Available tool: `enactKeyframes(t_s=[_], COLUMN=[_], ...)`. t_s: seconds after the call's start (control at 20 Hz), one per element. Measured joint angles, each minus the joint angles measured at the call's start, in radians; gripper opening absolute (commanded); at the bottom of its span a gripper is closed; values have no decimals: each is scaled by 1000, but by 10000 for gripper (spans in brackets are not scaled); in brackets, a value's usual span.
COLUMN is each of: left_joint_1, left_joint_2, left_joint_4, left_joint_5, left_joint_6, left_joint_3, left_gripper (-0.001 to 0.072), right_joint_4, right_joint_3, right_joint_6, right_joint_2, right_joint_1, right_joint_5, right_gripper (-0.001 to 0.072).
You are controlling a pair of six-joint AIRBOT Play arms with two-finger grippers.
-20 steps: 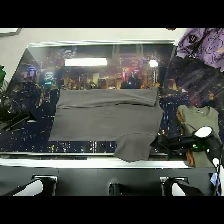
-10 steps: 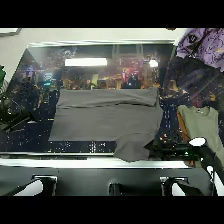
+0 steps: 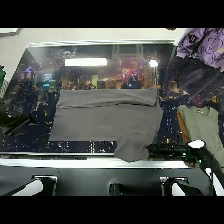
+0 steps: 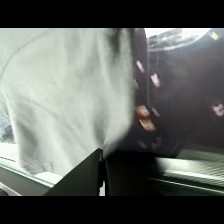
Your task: Fold the clothes and pants, and hang the long-sleeved shirts on hangers.
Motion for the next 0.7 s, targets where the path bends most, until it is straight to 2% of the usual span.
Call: enactKeyframes(t_s=[0.2, 0.35, 0.5, 0.7], left_joint_1=[140, 189, 196, 164], left_joint_2=[-2, -10, -44, -99], left_joint_4=[-212, -306, -350, -371], left_joint_5=[75, 122, 150, 160], left_joint_6=[164, 255, 307, 332], left_joint_3=[-140, -230, -281, -303], left_gripper=[711, 711, 711, 711], right_joint_4=[13, 17, 20, 20], right_joint_3=[0, 0, 0, 0], right_joint_6=[-4, -4, -4, -4], right_joint_2=[0, 0, 0, 0], right_joint_1=[0, 0, 0, 0], right_joint_5=[2, 5, 4, 2], right_gripper=[34, 34, 34, 34])
